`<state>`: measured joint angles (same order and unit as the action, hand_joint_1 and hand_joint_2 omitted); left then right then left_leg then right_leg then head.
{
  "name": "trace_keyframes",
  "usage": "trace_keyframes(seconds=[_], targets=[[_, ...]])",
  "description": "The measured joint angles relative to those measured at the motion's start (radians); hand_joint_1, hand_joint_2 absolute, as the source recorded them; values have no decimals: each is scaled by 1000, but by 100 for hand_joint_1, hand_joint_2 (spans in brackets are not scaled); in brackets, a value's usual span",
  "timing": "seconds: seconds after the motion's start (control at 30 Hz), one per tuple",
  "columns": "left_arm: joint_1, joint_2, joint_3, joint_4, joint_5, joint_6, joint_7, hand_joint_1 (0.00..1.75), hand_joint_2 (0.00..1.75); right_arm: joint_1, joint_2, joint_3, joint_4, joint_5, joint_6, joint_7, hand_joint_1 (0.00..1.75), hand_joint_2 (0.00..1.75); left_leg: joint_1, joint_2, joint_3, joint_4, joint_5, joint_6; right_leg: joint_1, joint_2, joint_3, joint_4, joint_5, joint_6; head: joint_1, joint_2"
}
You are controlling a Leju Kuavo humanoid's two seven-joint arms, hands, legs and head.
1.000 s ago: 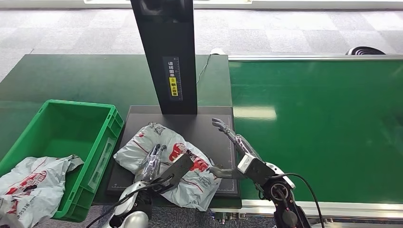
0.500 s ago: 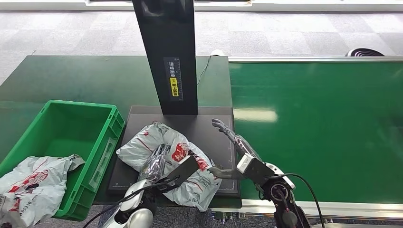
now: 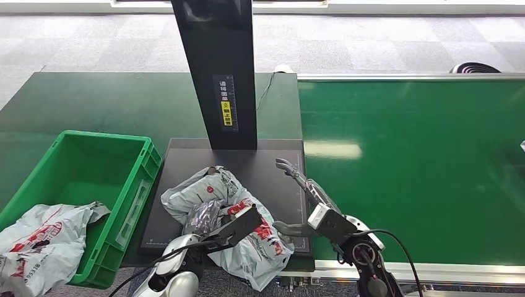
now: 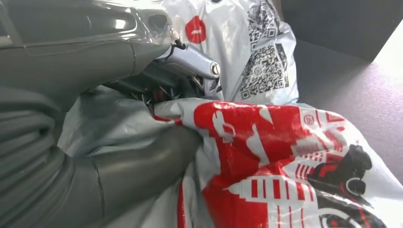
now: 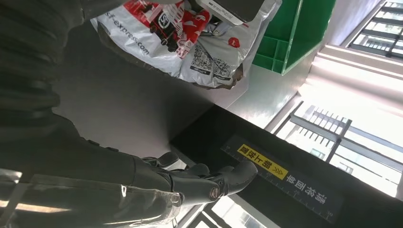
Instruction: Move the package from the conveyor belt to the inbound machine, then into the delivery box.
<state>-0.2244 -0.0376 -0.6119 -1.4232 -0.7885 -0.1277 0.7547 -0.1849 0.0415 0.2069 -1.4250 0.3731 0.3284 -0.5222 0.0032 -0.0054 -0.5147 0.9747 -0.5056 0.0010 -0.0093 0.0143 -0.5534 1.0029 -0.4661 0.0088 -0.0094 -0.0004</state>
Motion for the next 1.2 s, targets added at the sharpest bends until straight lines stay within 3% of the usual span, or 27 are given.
trace_keyframes(seconds=[0.27, 0.47, 0.7, 0.83, 1.0, 1.2], targets=[[11, 1, 2, 4, 6, 24, -40, 175, 175, 10, 0, 0, -6, 1, 0, 0, 0, 175, 0, 0, -1, 0, 0, 0, 0, 0, -1, 0, 0, 0, 0, 0], [54, -7, 42, -63, 84, 161, -30, 175, 175, 22, 0, -3, -19, 1, 0, 1, 0, 175, 0, 0, -3, 0, 0, 0, 0, 1, -4, 0, 0, 0, 0, 0], [85, -24, 108, -237, 130, 398, 130, 175, 175, 1, 0, -4, -16, -2, 0, 13, 0, 175, 0, 0, -5, 0, 0, 0, 0, 1, -5, 0, 0, 0, 0, 0], [99, -16, 110, -318, 140, 465, 134, 175, 175, -8, 0, -4, -13, -5, 0, 15, 0, 175, 0, 0, -5, 0, 0, 0, 0, 1, -5, 0, 0, 0, 0, 0], [103, 20, 89, -415, 151, 644, 134, 175, 175, -10, 0, -4, -7, -5, 0, 15, 0, 175, 0, 0, -5, 0, 0, 0, 0, 1, -5, 0, 0, 0, 0, 0], [103, 52, 76, -479, 160, 692, 134, 175, 175, -14, 3, -4, -2, -5, 0, 15, 0, 175, 0, 0, -5, 0, 0, 0, 0, 1, -5, 0, 0, 0, 0, 0]])
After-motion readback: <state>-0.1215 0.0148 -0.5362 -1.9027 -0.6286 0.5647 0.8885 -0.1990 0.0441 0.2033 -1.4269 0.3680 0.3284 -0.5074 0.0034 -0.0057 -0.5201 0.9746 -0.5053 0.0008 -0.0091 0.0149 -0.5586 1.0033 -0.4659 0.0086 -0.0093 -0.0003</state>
